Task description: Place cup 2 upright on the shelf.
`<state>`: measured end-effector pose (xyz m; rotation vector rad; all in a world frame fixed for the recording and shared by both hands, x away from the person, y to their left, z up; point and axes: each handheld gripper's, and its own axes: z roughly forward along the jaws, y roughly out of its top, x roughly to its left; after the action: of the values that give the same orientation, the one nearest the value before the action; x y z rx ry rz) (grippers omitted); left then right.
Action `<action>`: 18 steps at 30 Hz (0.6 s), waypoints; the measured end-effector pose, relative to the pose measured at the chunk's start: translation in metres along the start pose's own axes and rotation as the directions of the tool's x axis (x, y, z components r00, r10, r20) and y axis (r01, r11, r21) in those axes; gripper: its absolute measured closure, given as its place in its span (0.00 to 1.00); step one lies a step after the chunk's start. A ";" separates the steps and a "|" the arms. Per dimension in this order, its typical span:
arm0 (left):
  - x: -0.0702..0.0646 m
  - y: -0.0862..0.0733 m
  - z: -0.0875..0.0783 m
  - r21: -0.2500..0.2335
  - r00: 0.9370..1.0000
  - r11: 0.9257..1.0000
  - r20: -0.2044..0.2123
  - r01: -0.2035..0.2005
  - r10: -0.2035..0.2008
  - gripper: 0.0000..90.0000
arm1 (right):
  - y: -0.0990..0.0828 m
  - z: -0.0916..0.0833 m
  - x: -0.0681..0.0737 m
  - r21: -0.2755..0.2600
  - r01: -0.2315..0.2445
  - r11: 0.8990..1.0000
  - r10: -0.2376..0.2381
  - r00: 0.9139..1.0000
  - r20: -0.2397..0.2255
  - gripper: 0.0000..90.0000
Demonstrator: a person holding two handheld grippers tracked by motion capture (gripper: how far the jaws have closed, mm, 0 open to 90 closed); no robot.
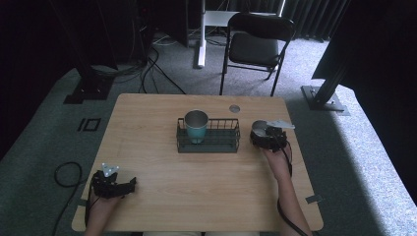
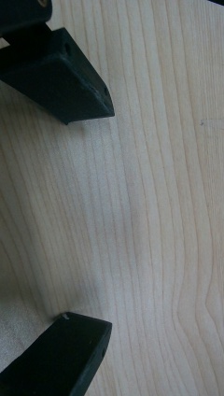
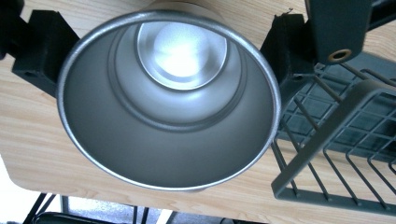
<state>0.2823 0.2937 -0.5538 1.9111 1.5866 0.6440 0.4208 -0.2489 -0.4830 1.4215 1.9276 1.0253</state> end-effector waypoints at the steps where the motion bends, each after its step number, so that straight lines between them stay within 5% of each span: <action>1: 0.000 0.000 0.000 0.000 1.000 1.000 0.000 0.000 0.000 0.02 | 0.002 -0.003 0.000 0.000 0.008 1.000 -0.008 1.000 -0.002 0.20; 18: 0.000 0.000 0.000 0.001 1.000 1.000 0.000 0.000 0.000 0.02 | 0.042 -0.039 0.010 -0.065 0.072 0.995 -0.073 0.997 -0.013 0.20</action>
<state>0.2823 0.2937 -0.5537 1.9116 1.5868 0.6432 0.4109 -0.2428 -0.4259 1.3029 1.9247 1.0571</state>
